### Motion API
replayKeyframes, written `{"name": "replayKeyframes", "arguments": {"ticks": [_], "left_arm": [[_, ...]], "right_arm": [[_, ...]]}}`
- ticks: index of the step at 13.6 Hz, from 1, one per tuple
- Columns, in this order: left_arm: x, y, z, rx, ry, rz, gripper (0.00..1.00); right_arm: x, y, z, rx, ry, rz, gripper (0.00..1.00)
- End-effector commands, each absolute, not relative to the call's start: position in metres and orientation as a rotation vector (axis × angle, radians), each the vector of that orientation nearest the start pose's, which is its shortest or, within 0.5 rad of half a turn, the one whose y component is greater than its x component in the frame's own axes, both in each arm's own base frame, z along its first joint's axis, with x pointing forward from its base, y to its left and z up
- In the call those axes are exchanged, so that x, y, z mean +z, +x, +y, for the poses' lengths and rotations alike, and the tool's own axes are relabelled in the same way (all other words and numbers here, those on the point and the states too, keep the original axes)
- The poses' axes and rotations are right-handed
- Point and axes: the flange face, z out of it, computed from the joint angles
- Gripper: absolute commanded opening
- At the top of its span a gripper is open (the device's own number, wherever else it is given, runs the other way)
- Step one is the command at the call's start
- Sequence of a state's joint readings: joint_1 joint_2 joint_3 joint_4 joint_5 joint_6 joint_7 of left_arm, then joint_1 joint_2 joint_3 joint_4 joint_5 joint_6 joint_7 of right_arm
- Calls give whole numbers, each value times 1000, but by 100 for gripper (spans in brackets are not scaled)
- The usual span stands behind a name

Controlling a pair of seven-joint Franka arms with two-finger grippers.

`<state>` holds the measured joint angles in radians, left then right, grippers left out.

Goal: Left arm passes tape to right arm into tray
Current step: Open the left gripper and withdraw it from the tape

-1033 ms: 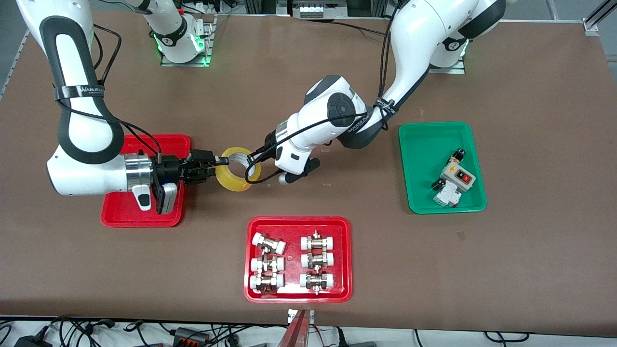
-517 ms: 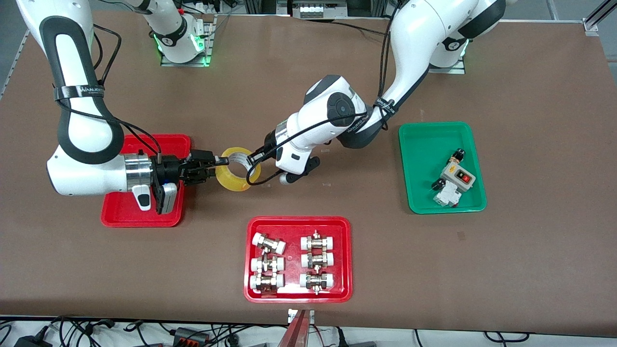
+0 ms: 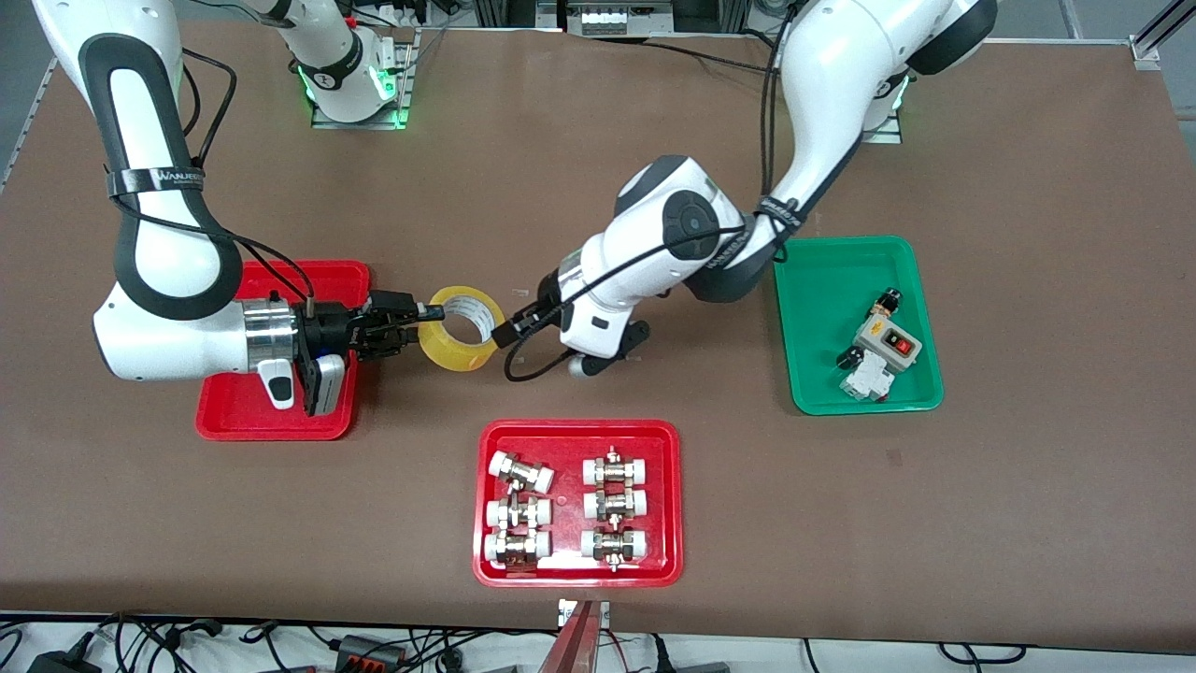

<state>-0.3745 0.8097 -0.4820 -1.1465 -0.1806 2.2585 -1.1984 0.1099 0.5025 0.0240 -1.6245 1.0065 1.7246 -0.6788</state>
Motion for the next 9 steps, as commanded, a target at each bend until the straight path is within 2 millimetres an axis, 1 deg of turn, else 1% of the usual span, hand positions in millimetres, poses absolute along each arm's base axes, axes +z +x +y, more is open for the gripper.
{"name": "replayKeyframes", "arguments": {"ticks": [1,2,3,4,5,6,7,8,9], "left_arm": [[430,608,-458,-275,2605,532,100],[443,613,-437,-276,2641,468,100],[458,617,-415,-267,2665,466,100],[467,617,-396,-277,2689,488,100],[481,617,-374,-281,2709,512,100],[489,623,-348,-307,2727,531,100],[491,627,-320,-356,2771,508,100],[499,624,-298,-363,2849,436,100],[523,620,-272,-290,2939,337,100]], "right_arm": [[348,642,164,88,-2059,-467,30],[347,642,165,89,-2065,-471,30],[347,642,165,89,-2069,-473,30],[344,643,162,84,-2087,-472,30],[338,645,154,77,-2116,-454,30],[334,647,145,67,-2139,-426,30],[331,651,126,59,-2157,-395,30],[328,654,107,49,-2175,-366,30],[318,657,78,50,-2205,-322,30]]}}
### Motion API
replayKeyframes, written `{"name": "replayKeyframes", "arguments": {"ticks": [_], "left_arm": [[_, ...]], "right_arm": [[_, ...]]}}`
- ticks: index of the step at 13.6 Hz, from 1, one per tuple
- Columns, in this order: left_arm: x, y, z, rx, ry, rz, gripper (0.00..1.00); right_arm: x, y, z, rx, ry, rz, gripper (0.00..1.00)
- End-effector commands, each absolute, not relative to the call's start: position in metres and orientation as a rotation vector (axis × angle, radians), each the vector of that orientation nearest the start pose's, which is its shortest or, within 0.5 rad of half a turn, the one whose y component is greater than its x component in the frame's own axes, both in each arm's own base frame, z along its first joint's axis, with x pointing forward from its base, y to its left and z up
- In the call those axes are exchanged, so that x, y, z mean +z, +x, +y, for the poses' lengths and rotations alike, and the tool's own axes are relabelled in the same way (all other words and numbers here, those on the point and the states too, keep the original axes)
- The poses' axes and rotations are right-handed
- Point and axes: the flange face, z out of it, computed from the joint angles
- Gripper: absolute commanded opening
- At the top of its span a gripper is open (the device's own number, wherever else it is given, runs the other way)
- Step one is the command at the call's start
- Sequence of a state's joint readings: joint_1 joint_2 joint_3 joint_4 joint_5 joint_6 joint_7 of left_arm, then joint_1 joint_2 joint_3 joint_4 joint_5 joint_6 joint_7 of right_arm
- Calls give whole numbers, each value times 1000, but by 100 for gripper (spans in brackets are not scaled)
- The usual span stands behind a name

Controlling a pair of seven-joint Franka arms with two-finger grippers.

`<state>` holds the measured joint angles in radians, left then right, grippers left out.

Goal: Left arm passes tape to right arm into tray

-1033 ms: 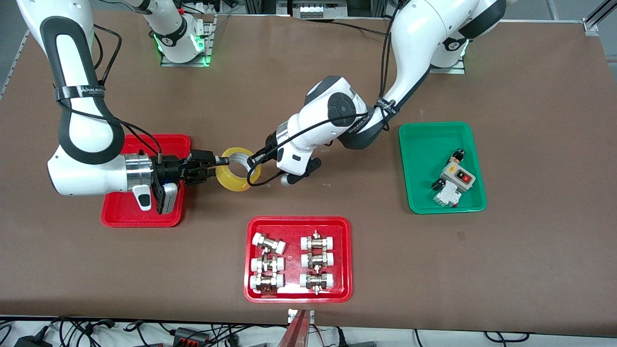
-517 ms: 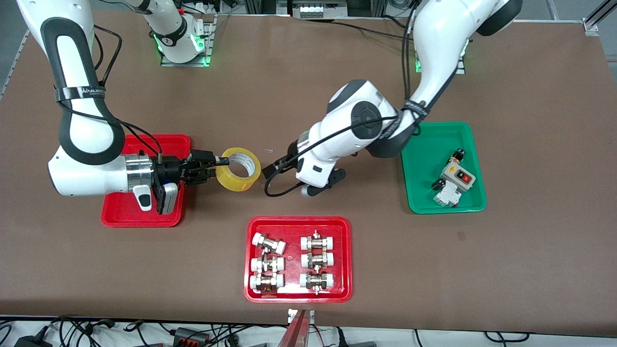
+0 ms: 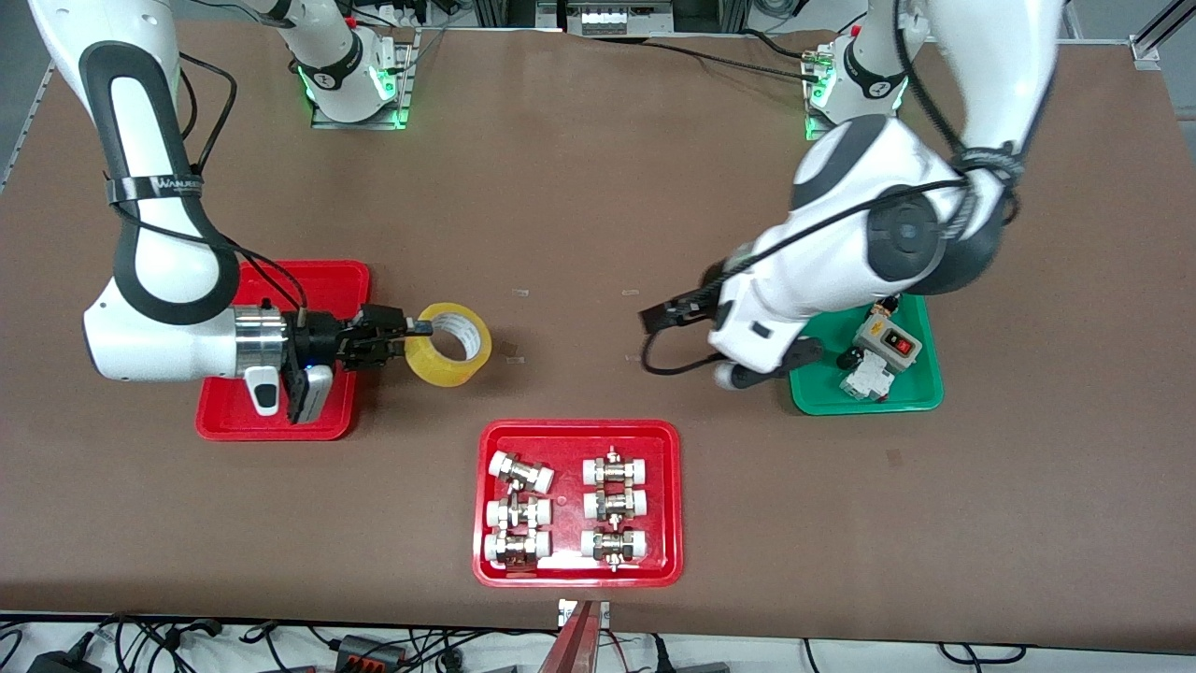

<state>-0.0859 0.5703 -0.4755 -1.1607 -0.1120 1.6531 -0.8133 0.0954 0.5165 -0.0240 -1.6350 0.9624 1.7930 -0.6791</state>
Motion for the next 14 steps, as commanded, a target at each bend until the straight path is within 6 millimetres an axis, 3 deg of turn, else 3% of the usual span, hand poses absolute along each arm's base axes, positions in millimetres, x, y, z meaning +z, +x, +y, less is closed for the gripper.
{"name": "replayKeyframes", "arguments": {"ticks": [1,4,6,7,8,11,14], "left_arm": [[530,624,-246,294,-3253,-308,100],[532,640,-173,327,-3244,-274,100],[543,637,-149,313,-3203,-279,100],[549,636,-145,266,-3165,-247,100],[551,635,-145,235,-3134,-203,100],[549,635,-136,259,-3116,-103,100],[548,641,-121,262,-3136,-133,100]], "right_arm": [[310,657,50,53,-2226,-277,30],[283,640,-50,80,-2229,-100,30],[253,622,-117,113,-2176,12,31],[241,615,-141,115,-2159,57,31],[229,609,-155,117,-2150,84,32],[199,595,-174,160,-2092,134,32],[188,588,-177,173,-2074,101,32]]}}
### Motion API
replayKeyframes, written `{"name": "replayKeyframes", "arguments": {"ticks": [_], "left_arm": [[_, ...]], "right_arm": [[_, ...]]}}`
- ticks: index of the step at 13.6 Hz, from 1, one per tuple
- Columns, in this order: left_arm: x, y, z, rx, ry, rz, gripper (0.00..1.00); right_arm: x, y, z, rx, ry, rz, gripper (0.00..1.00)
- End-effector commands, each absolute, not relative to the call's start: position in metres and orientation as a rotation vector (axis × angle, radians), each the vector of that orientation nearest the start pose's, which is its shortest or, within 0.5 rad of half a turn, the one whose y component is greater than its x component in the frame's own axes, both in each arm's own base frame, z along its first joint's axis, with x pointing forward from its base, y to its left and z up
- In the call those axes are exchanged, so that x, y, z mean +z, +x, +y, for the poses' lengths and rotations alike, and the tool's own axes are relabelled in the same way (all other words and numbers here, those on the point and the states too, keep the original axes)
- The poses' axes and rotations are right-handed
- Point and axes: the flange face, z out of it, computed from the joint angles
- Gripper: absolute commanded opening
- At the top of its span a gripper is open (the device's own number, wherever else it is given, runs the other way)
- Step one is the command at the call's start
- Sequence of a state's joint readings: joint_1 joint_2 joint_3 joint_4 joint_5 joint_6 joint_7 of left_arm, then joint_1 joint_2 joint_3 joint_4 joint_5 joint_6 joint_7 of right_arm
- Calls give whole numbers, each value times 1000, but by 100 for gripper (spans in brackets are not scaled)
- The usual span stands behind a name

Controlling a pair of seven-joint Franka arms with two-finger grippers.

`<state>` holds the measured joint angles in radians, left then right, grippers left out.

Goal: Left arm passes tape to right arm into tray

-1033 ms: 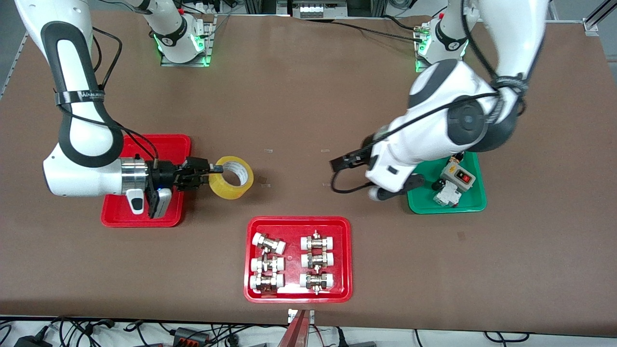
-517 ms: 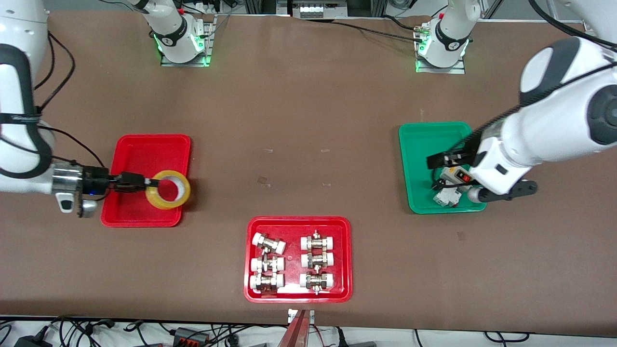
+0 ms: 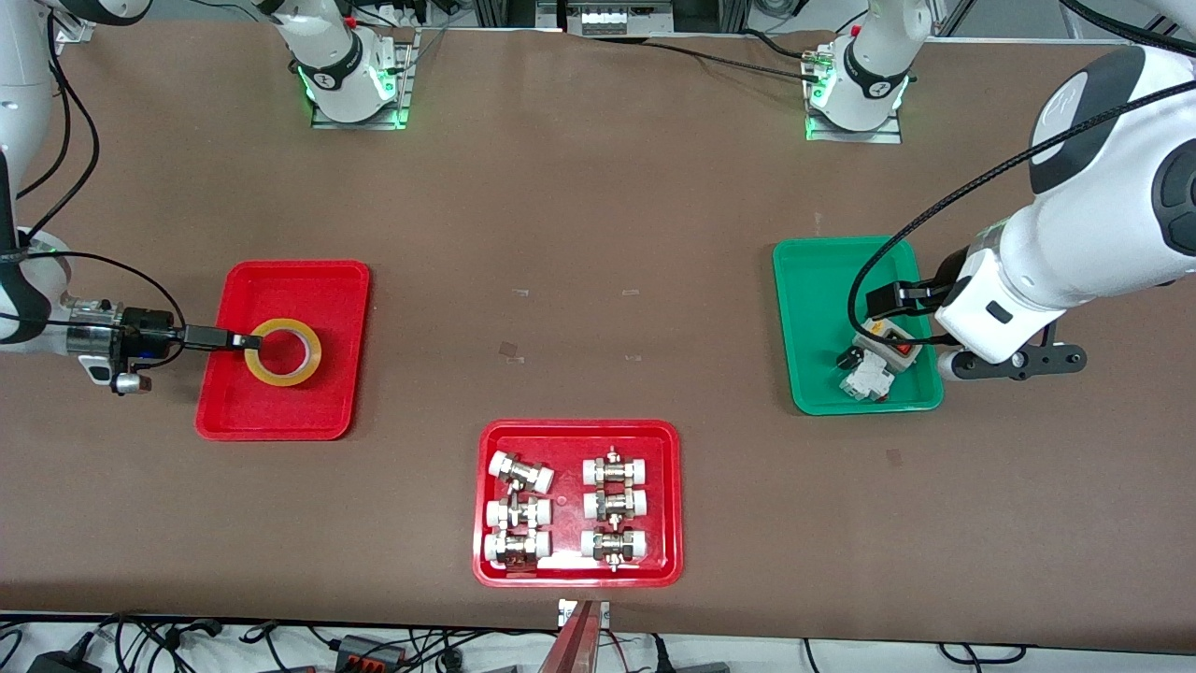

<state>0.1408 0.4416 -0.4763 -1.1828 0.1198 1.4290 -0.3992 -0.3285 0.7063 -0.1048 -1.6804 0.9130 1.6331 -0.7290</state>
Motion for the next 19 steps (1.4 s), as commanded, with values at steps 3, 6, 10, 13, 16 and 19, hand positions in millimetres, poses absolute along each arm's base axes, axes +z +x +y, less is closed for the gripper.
{"name": "replayKeyframes", "arguments": {"ticks": [3,6,10,13,16,19], "left_arm": [[553,641,-103,255,-3144,-171,100],[563,601,-78,61,-3135,-187,100],[560,570,-43,24,-3103,8,100],[578,565,-62,55,-3103,27,100],[578,563,-67,77,-3116,35,100],[578,564,-67,68,-3118,37,100]], "right_arm": [[188,587,-176,181,-2068,92,37],[179,584,-178,197,-2089,88,44],[173,586,-175,194,-2106,91,100],[173,593,-170,205,-2210,40,100],[172,599,-159,232,-2307,-30,100],[182,610,-145,236,-2371,-107,100]]}}
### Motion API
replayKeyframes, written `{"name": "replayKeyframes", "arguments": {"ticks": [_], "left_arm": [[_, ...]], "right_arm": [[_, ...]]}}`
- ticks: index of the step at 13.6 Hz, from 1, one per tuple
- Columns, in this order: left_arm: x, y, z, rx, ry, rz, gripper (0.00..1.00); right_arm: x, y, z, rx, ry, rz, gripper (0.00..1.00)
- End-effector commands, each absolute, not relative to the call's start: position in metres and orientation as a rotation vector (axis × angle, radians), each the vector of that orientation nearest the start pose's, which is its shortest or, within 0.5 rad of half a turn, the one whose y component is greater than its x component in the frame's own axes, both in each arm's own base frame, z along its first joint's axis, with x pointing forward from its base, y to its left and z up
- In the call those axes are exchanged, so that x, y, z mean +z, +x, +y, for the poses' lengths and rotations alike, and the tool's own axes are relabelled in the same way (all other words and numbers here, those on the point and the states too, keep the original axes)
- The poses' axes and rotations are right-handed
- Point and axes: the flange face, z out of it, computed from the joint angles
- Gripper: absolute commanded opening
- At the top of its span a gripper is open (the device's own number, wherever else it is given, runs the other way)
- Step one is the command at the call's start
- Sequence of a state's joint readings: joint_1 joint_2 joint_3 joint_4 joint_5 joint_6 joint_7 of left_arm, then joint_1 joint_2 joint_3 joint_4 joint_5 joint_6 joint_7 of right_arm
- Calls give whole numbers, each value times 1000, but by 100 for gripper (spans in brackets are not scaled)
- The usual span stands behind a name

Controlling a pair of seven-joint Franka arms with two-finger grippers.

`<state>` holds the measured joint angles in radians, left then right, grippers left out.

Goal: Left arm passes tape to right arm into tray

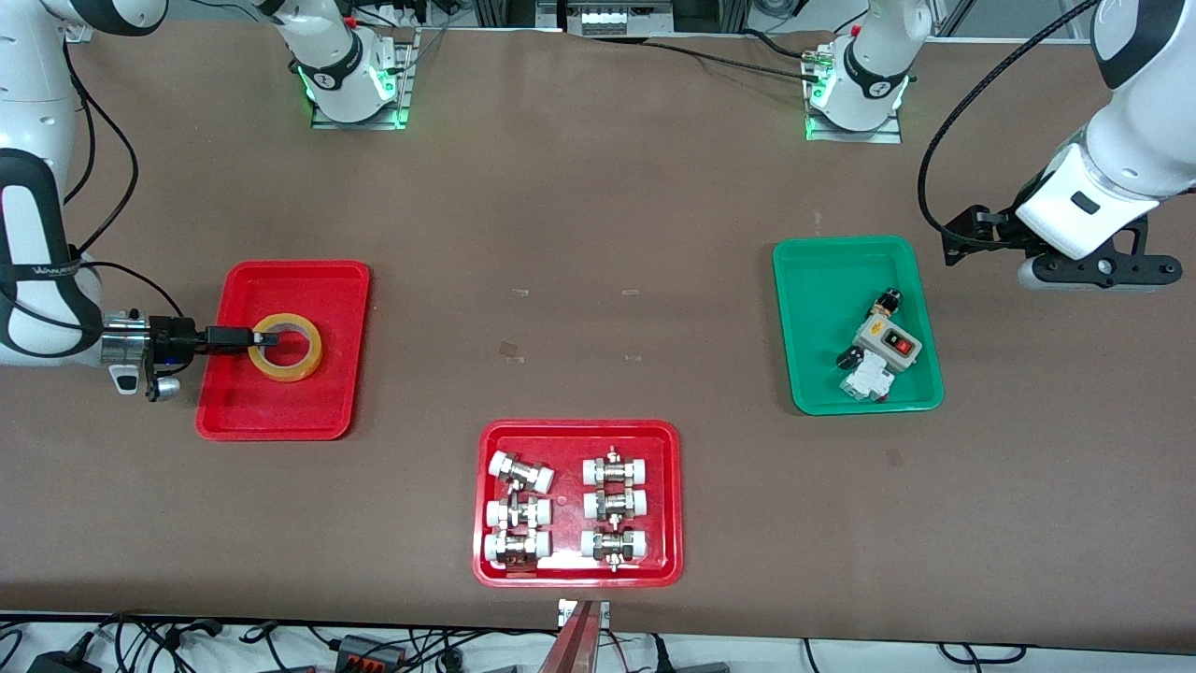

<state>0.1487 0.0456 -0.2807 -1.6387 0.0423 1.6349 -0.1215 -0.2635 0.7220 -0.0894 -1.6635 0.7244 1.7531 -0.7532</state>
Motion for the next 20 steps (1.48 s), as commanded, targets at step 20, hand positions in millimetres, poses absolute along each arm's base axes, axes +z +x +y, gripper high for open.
{"name": "replayKeyframes", "arguments": {"ticks": [20], "left_arm": [[579,570,-72,61,-3146,61,100]], "right_arm": [[445,676,-42,280,-2993,-126,100]]}}
